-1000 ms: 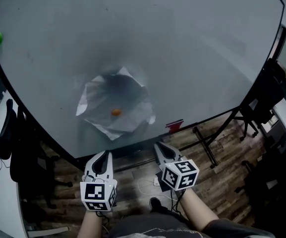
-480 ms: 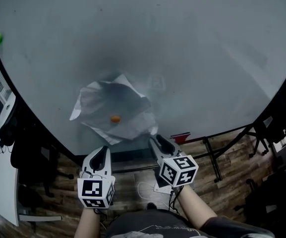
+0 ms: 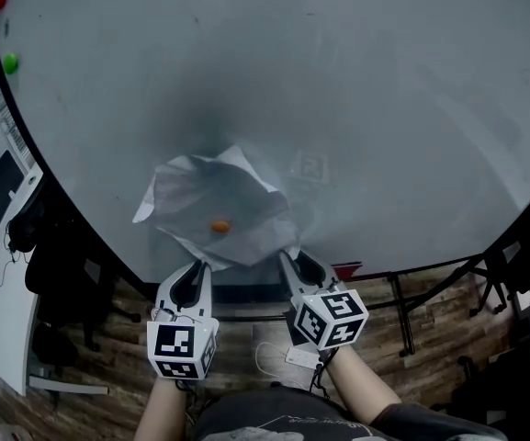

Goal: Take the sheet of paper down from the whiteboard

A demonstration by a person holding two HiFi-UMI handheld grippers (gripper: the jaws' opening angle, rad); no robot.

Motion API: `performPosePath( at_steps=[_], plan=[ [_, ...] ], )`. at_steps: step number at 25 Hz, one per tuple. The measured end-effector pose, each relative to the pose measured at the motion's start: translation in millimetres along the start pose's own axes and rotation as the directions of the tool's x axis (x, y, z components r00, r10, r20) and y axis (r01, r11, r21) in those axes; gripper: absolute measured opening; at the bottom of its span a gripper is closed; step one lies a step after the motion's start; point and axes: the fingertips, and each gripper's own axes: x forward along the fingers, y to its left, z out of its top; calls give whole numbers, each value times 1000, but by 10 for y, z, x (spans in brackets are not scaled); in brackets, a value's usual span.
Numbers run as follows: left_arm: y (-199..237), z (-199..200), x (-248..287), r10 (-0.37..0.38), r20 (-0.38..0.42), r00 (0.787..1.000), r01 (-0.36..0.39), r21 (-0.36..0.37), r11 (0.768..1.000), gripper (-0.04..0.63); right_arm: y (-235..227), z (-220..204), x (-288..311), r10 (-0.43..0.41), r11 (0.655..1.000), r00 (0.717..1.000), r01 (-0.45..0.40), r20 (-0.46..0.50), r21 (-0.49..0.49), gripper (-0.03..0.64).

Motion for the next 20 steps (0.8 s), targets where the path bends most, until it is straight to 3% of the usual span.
performPosePath(
  at_steps=[5,10,15,20],
  plan=[
    [-62,80,85,-17,13,1000,17,1,1000,101,-58,-10,7,-1,1000,1000,1,-8,-15,35],
    [-154,244,167,-29,45,999,27,30,999,138,-32,-17,10,33,999,999,-33,-11,-8,34],
    [-201,515,224,16,109,994,-21,46,999,177,-29,-12,2,48,999,999,-48,-11,-4,34],
    [-194,625,304,54,115,992,-57,27,998,182,-37,-8,-17,55,998,998,-55,-10,2,34]
  ],
)
